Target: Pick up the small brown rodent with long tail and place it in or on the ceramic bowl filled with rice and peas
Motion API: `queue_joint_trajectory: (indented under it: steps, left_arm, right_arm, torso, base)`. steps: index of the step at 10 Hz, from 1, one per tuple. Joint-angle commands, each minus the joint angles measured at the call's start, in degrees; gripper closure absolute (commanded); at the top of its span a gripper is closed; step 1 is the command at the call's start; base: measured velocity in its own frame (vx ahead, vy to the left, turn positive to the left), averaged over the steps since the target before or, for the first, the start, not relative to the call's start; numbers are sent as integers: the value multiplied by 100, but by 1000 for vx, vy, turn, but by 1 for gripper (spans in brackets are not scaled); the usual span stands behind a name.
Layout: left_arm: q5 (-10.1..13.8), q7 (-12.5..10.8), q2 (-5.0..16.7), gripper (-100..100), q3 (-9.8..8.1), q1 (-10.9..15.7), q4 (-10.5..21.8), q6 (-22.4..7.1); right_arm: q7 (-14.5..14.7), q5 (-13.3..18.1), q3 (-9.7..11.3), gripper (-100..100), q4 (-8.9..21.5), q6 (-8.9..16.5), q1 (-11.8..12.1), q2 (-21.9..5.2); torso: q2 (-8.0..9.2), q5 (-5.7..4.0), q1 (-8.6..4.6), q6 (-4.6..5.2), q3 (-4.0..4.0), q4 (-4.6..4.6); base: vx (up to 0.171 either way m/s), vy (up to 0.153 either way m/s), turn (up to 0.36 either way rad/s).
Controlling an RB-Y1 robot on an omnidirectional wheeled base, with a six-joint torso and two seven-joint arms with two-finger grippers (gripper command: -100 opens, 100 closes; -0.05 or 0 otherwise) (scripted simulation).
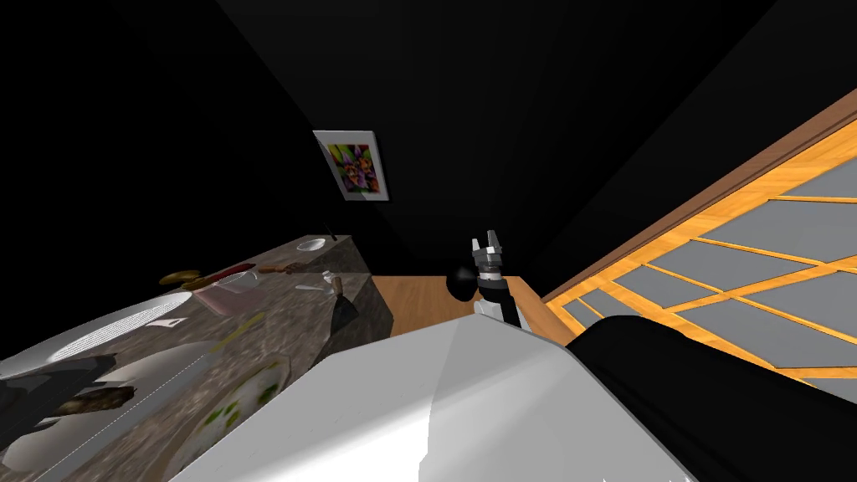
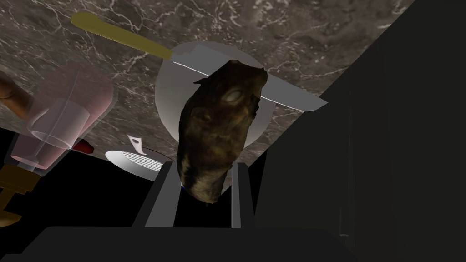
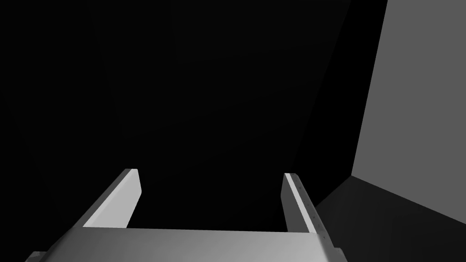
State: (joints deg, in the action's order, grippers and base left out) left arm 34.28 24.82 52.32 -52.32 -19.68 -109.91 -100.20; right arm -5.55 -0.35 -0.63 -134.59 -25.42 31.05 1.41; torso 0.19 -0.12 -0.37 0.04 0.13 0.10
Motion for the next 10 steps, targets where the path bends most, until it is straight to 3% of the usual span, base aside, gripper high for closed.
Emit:
queue_joint_trajectory:
  steps: [1,6,10]
  left_arm:
    - [172,-52,18,100,-1,-25,-131,14]
    - [774,-279,-37,100,228,15,-430,-65]
    - [1162,-439,-110,100,423,57,-597,-347]
  right_arm:
    - [0,0,0,0,0,0,0,0]
    - [0,0,0,0,0,0,0,0]
    - [0,0,0,0,0,0,0,0]
  torso:
    - [0,0,0,0,0,0]
    - [7,6,19,2,4,0]
    - [1,8,22,0,-2,-5]
  base:
    - [-29,-59,12]
    - [-36,-40,10]
    - [-29,-31,4]
